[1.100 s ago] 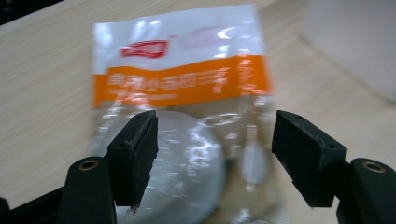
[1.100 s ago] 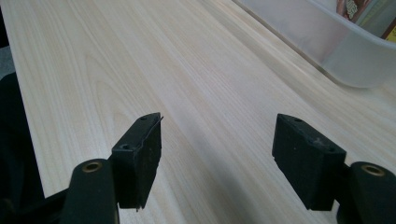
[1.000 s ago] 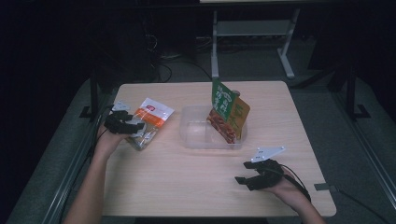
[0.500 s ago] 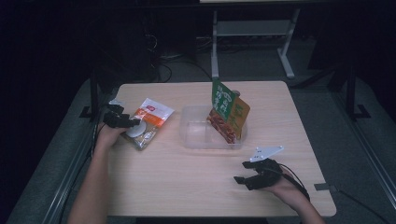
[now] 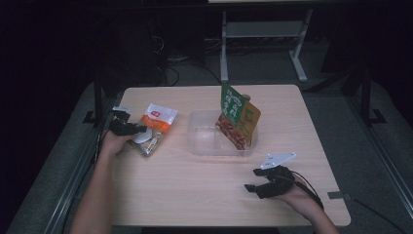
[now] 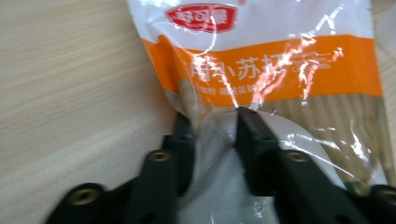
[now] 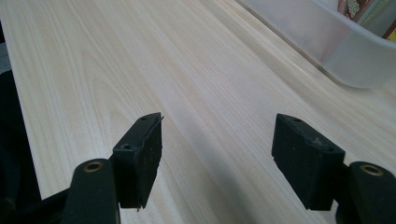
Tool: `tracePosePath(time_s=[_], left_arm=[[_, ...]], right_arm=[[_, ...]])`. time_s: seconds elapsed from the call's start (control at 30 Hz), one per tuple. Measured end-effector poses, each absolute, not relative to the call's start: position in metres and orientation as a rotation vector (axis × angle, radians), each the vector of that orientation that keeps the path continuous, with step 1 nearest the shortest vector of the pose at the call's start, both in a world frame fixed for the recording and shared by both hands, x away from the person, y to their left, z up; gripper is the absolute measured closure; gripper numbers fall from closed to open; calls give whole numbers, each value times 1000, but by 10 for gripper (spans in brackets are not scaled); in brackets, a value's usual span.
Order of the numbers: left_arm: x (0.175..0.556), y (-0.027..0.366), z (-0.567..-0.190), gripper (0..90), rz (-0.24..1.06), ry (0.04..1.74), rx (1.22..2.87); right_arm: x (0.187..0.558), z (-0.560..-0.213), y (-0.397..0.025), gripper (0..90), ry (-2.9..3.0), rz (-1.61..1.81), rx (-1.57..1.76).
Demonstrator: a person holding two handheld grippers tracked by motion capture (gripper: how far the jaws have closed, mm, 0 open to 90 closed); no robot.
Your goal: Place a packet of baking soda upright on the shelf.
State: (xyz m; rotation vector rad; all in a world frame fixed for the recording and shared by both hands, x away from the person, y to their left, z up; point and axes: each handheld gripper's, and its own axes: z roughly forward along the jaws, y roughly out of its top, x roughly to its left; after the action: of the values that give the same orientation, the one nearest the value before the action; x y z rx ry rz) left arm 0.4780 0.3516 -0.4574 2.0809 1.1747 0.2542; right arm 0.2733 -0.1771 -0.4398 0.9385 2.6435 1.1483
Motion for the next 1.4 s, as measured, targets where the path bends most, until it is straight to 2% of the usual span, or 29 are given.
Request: tracePosePath(time_s=[0.07, 0.23, 0.37, 0.8, 1.23, 1.4], left_arm=[[476, 351, -456, 846, 252, 1169, 2098], [472, 350, -454, 887, 259, 1176, 2081], [467, 351, -450, 895, 205, 1188, 2013], [436, 351, -428, 898, 179, 1100, 1997], [386, 353, -394, 900, 220, 983, 1944], [368, 350, -385, 900, 212, 940, 1940]], right_arm=[[273, -439, -177, 329, 2644, 1149, 940], [273, -440, -178, 330, 2645, 1147, 941], [272, -439, -178, 330, 2649, 1152, 953], [272, -438, -178, 330, 2647, 1153, 937], [273, -437, -178, 366, 2624, 1218, 928], [279, -433, -174, 343, 2592, 1296, 972]])
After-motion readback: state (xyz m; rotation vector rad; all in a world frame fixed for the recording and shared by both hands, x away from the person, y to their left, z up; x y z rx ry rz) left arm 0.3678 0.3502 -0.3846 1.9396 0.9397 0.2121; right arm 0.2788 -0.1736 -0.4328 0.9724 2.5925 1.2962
